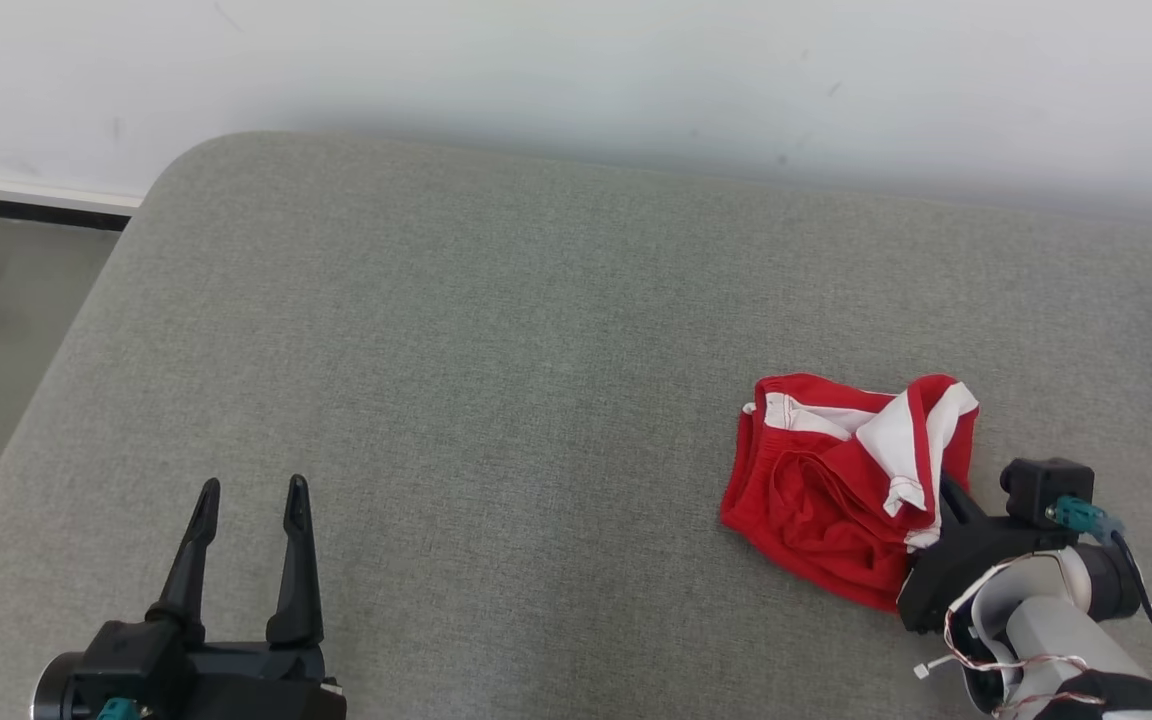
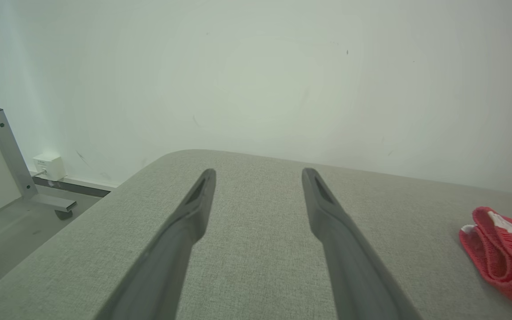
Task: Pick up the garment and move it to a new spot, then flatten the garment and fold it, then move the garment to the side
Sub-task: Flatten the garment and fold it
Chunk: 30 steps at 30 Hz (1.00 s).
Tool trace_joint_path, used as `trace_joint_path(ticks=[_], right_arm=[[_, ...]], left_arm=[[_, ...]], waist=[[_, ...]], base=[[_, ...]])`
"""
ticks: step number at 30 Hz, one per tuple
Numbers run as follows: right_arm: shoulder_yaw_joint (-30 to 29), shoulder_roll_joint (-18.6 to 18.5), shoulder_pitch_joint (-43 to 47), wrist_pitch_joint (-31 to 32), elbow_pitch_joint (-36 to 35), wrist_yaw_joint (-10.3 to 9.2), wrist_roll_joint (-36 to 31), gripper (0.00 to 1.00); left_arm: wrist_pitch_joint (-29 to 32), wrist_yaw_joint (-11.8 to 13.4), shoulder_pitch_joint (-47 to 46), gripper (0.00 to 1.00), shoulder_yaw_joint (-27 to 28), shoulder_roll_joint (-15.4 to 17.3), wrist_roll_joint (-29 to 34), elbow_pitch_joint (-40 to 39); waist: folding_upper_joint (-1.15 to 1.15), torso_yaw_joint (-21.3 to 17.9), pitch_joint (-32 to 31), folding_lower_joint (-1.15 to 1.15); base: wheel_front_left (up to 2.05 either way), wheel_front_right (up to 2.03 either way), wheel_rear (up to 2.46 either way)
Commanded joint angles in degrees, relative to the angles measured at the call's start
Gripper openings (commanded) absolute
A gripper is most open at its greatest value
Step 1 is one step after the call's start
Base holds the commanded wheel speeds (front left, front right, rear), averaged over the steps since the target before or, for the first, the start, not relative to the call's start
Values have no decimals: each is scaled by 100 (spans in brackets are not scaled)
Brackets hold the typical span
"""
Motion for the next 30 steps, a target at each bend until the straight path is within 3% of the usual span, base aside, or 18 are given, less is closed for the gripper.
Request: trace_joint_path(ticks=[1, 21, 30], right_arm=[[45, -15, -109, -39, 52, -19, 60, 0], [336, 464, -1001, -185, 660, -19, 593, 0], [740, 754, -768, -199, 338, -18, 498, 0]], left_arm=[[-16, 10, -68, 100, -12, -5, -28, -5], [-16, 10, -200, 100, -85, -6, -146, 8], [-16, 10, -273, 100, -152, -6, -155, 38]], waist=[[0, 45, 24, 0], [0, 312, 245, 0], [0, 417, 341, 0]], base=[[0, 0, 0], [0, 0, 0], [0, 0, 0]])
